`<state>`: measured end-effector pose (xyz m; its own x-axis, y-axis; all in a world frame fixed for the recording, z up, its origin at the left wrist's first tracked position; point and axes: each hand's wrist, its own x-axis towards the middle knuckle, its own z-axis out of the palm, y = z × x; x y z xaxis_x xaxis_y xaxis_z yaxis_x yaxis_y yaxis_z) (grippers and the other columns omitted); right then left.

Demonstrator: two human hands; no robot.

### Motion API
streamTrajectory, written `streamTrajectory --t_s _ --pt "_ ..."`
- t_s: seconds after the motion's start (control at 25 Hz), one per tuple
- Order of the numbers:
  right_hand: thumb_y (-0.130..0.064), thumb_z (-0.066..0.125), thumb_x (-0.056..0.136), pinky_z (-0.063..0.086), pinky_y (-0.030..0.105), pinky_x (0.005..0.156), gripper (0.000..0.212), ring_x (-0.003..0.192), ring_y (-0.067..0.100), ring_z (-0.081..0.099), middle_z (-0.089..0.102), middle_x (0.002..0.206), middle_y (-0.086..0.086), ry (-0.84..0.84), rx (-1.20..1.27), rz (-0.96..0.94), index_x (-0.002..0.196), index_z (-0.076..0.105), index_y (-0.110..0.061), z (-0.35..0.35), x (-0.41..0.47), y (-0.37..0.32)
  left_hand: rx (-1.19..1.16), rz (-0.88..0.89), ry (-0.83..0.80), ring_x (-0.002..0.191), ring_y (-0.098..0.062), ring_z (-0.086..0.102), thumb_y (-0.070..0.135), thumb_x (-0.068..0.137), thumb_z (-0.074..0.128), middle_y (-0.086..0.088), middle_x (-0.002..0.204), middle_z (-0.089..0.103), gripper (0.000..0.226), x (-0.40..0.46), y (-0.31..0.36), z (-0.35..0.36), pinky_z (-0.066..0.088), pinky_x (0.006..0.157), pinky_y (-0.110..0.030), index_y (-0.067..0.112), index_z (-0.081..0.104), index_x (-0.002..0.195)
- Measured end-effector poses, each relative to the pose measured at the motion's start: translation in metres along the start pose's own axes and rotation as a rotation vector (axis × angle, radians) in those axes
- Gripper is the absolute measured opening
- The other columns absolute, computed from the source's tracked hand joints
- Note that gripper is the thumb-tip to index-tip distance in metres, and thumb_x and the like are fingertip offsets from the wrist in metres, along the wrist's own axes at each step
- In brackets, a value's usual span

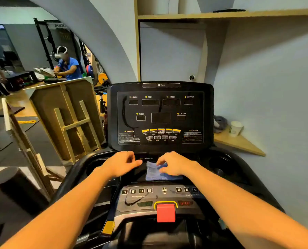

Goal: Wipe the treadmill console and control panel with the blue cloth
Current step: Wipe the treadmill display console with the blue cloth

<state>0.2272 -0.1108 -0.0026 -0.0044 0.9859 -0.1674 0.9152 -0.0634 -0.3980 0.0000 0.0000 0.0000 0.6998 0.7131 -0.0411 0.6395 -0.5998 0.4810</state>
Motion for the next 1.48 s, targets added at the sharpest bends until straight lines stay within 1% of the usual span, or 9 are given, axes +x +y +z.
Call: streamTrajectory --t_s 0.08,0.24,0.36,0.48,0.72,0.88,1.12,1.36,1.48 --pt "-0.028 0.069 0.093 0.05 0.042 0.101 0.034 0.117 0.024 0.063 0.067 0.13 0.005 -0.088 -0.066 0.039 0.126 0.069 -0.018 0.008 -0.003 0.005 0.184 0.009 -0.055 0.086 -0.012 0.058 0.065 0.087 0.053 0.004 0.093 0.062 0.04 -0.006 -0.007 0.007 0.051 0.079 -0.034 0.026 0.06 0.091" --pt "-0.029 0.071 0.093 0.046 0.043 0.107 0.042 0.124 0.025 0.059 0.063 0.139 0.005 -0.094 -0.02 0.104 0.133 0.065 -0.021 0.026 -0.008 0.019 0.304 0.001 -0.114 0.1 -0.014 0.054 0.07 0.085 0.049 0.005 0.104 0.055 0.044 -0.012 -0.027 0.024 0.049 0.085 -0.034 0.03 0.06 0.099" --pt "-0.022 0.069 0.093 0.048 0.041 0.104 0.035 0.118 0.026 0.062 0.066 0.133 0.008 -0.091 0.022 0.116 0.128 0.069 -0.019 0.03 -0.005 0.023 0.358 0.018 -0.127 0.106 -0.016 0.048 0.073 0.083 0.05 0.004 0.108 0.054 0.047 -0.013 -0.031 0.029 0.047 0.087 -0.035 0.031 0.06 0.102" --pt "-0.017 0.065 0.095 0.05 0.041 0.1 0.027 0.112 0.028 0.064 0.07 0.125 0.008 -0.078 0.04 0.105 0.12 0.074 -0.017 0.033 -0.004 0.025 0.417 0.047 -0.132 0.107 -0.015 0.042 0.074 0.082 0.05 0.005 0.109 0.052 0.049 -0.015 -0.032 0.036 0.043 0.08 -0.03 0.032 0.059 0.104" --pt "-0.021 0.065 0.096 0.052 0.046 0.097 0.032 0.112 0.028 0.064 0.069 0.126 0.008 -0.004 -0.019 0.096 0.127 0.068 -0.026 0.045 -0.003 0.031 0.399 0.04 -0.117 0.105 -0.013 0.04 0.077 0.081 0.048 0.007 0.11 0.051 0.05 -0.015 -0.033 0.036 0.04 0.075 -0.027 0.033 0.056 0.103" --pt "-0.017 0.064 0.095 0.052 0.05 0.095 0.033 0.112 0.034 0.064 0.069 0.125 0.016 -0.039 -0.081 0.093 0.128 0.067 -0.017 0.045 0.002 0.032 0.409 0.037 -0.132 0.105 -0.011 0.04 0.079 0.079 0.047 0.009 0.109 0.051 0.051 -0.013 -0.033 0.035 0.041 0.077 -0.026 0.034 0.055 0.102" --pt "-0.011 0.06 0.096 0.051 0.036 0.082 0.024 0.101 0.031 0.062 0.067 0.118 0.017 -0.038 -0.144 0.12 0.118 0.069 -0.014 0.045 0.011 0.023 0.392 0.061 -0.159 0.105 -0.01 0.041 0.08 0.078 0.048 0.011 0.109 0.051 0.052 -0.008 -0.036 0.034 0.044 0.08 -0.026 0.035 0.056 0.102" --pt "-0.003 0.059 0.097 0.049 0.037 0.094 0.031 0.112 0.031 0.06 0.061 0.118 0.011 -0.03 -0.09 0.14 0.122 0.07 -0.016 0.019 0.017 0.007 0.255 0.109 -0.236 0.096 -0.007 0.052 0.085 0.069 0.051 0.012 0.1 0.054 0.061 0.01 -0.043 0.012 0.046 0.083 -0.028 0.031 0.059 0.098" --pt "-0.002 0.059 0.095 0.052 0.038 0.096 0.037 0.113 0.026 0.062 0.063 0.126 0.008 0.001 -0.018 0.148 0.124 0.07 -0.021 -0.02 0.016 -0.002 0.237 0.15 -0.256 0.091 -0.007 0.058 0.074 0.075 0.058 0.009 0.1 0.059 0.051 0.028 -0.041 -0.018 0.047 0.08 -0.025 0.03 0.062 0.101"
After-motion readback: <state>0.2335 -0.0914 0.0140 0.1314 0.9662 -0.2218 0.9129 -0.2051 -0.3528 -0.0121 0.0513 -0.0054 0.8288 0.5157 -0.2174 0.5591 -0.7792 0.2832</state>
